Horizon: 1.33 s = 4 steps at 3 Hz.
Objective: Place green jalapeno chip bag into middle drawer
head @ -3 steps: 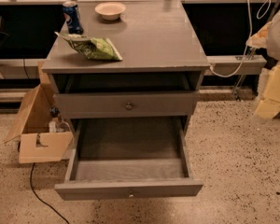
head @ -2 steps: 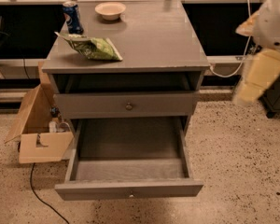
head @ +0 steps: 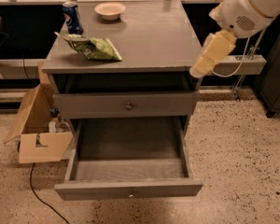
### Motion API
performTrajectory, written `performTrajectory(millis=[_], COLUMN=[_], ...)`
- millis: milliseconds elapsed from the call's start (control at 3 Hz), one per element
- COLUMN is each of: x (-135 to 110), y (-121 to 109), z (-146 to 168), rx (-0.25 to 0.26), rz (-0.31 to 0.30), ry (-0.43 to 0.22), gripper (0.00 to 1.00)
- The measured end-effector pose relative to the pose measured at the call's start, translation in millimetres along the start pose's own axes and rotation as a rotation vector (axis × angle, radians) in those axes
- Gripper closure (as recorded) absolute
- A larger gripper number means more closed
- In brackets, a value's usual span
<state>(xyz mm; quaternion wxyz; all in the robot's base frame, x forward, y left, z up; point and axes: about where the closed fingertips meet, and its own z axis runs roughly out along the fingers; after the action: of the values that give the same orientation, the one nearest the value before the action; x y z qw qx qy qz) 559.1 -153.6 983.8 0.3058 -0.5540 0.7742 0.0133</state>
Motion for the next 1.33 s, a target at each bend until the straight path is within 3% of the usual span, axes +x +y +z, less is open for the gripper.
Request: performTrajectory(millis=[333, 667, 1000, 1333], x=[-45, -45, -60, -94], y=[-7, -7, -17, -33], z=[31, 31, 54, 96], rx=[-0.022, -0.022, -0.006, -0.005], rz=[0.080, 0.080, 0.089, 0.096], ry=[-0.159, -0.159, -0.188, -0.235], gripper=[0.00, 0.00, 0.00, 0.00])
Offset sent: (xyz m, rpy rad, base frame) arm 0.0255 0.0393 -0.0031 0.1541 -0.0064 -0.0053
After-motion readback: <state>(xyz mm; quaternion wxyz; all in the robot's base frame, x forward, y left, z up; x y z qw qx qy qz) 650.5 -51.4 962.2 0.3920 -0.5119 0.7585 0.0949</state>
